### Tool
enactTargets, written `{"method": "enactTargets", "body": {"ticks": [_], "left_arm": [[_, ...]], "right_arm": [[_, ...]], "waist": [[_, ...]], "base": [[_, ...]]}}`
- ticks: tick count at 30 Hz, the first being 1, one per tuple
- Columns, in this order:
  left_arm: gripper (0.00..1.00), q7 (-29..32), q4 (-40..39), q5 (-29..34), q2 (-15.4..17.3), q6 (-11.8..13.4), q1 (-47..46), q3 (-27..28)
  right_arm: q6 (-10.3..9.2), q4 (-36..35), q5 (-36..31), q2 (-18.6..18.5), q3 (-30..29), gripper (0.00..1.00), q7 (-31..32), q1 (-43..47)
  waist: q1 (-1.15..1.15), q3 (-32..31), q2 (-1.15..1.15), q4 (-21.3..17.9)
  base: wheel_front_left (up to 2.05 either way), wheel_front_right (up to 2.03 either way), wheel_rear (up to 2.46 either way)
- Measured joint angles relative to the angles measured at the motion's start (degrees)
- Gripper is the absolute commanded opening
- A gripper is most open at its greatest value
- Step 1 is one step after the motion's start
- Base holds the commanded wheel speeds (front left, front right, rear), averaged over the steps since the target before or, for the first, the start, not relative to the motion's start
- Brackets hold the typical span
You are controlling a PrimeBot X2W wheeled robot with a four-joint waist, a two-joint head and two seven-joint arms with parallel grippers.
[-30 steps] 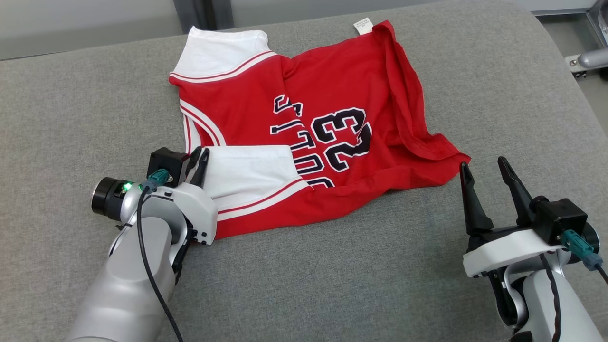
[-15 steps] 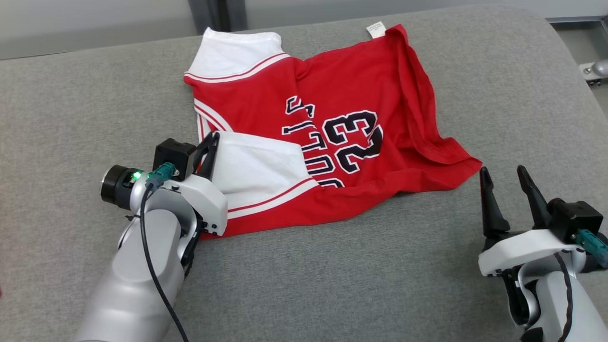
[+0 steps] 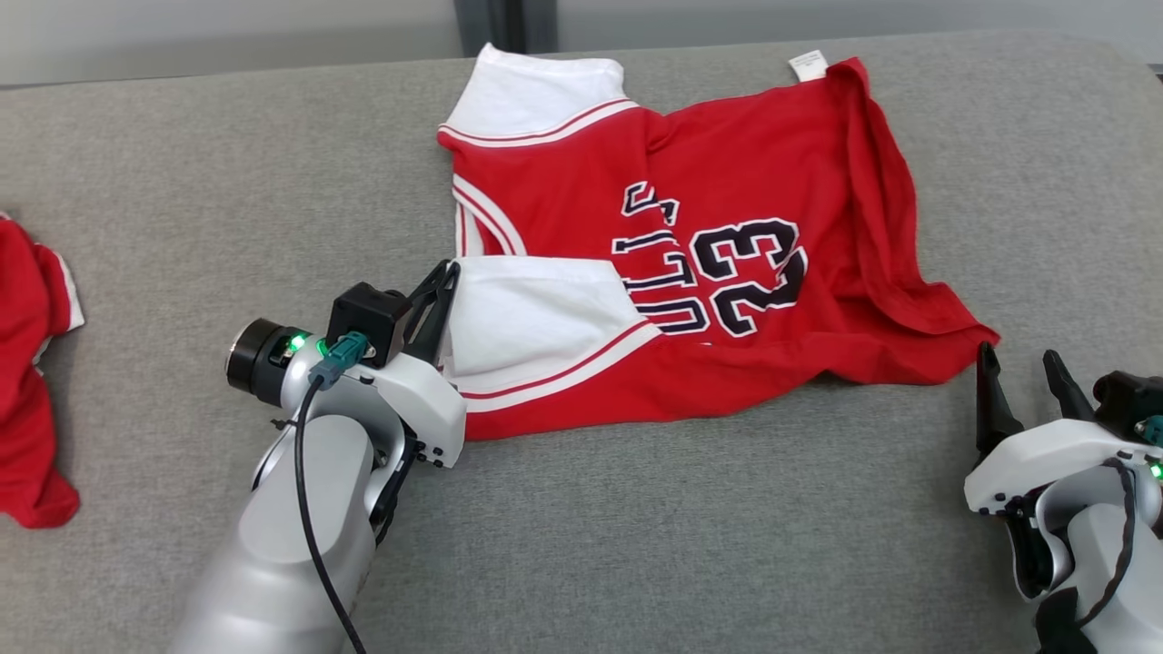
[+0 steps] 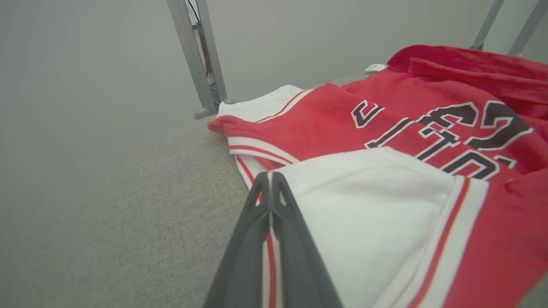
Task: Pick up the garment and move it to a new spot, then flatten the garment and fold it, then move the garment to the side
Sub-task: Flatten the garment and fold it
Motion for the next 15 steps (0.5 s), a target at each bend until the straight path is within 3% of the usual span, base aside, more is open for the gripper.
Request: {"method": "enactTargets", "body": {"ticks": [15], "left_arm": [[0.00,0.0,-2.9,0.1,-0.2,0.0,1.0,-1.2]], "right_arm": [[-0.02,10.7,12.6,-2.6,6.0,1.00,-0.3,-5.6]], "waist": [[0.00,0.7,0.00,3.3]], "base": [[0.00,0.00,0.00]]}}
